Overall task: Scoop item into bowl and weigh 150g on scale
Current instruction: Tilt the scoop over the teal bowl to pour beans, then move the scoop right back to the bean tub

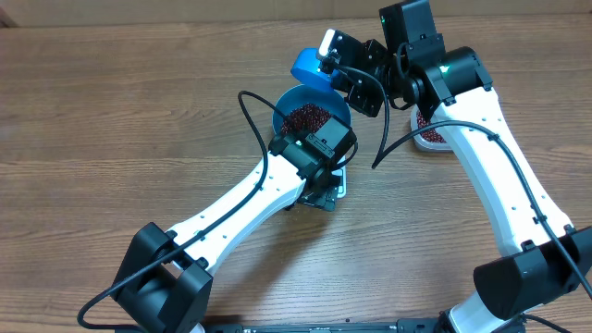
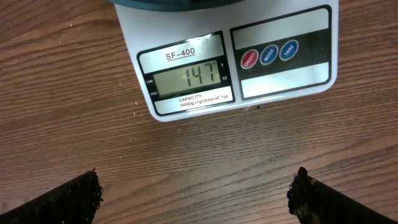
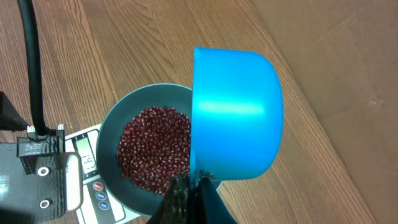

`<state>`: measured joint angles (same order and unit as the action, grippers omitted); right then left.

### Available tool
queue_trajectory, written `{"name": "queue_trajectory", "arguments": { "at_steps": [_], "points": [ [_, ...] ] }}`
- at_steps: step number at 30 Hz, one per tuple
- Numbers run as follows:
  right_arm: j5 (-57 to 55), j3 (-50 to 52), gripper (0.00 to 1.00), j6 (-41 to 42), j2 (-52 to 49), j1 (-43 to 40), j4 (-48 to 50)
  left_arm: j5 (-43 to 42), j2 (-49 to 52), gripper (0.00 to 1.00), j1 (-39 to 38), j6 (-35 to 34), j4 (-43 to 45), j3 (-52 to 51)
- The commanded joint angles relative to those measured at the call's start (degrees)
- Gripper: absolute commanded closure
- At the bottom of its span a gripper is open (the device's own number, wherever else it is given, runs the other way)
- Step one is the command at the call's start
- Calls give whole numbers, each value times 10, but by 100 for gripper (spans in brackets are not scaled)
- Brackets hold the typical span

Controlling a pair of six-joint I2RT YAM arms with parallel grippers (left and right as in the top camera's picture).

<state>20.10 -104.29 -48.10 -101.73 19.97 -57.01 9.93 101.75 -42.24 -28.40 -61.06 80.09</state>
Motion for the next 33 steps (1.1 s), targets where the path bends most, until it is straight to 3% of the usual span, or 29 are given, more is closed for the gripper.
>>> {"name": "queue_trajectory", "arguments": {
  "at_steps": [1,12,19,28,33],
  "points": [
    [-1,-23,96,-4,19,1,3,10,-16,0,2,-8,0,-3],
    [-1,-22,96,11,17,-2,-3,10,-16,0,2,-8,0,-3],
    [1,-22,96,129,16,-23,-3,10,-16,0,2,-8,0,-3],
    [0,-22,96,370,-7,-127,-8,10,-16,0,2,-8,0,-3],
    [-2,-20,96,376,-13,-178,-44,10,-16,0,2,-8,0,-3]
  ]
}}
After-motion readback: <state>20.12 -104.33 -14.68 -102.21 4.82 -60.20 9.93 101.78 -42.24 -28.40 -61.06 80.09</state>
